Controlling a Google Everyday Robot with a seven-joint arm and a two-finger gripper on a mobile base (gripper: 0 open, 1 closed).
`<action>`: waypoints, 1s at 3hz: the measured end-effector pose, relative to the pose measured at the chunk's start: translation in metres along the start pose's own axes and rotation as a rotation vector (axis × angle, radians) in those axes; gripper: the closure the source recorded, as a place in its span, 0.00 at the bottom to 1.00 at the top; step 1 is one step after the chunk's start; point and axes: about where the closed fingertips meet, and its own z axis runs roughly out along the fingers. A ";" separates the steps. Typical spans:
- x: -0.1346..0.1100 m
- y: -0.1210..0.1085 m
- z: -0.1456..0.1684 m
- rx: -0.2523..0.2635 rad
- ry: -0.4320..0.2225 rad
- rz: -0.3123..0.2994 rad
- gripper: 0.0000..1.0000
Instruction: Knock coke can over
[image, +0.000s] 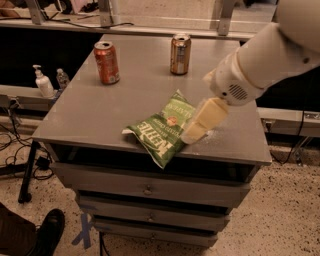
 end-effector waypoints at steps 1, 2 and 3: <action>-0.036 0.000 0.037 -0.039 -0.158 0.069 0.00; -0.084 0.000 0.061 -0.059 -0.314 0.105 0.00; -0.084 0.000 0.061 -0.060 -0.313 0.105 0.00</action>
Offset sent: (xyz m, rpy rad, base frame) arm 0.0608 0.1414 0.0001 0.5066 -0.0231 -0.0129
